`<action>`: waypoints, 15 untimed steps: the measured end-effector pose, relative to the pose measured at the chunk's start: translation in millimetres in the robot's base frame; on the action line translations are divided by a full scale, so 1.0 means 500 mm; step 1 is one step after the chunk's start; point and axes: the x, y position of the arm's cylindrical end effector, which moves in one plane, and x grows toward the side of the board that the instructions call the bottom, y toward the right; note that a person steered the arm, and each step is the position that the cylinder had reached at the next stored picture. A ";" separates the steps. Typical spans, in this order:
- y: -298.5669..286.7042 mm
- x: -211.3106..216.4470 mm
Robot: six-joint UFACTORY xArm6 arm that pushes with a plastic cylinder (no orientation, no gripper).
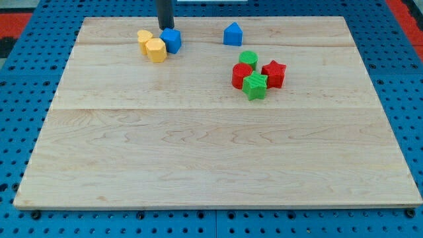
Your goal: Place the cube towards the bottom left side of the blue triangle
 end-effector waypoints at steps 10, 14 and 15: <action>0.051 0.092; 0.047 0.179; 0.047 0.179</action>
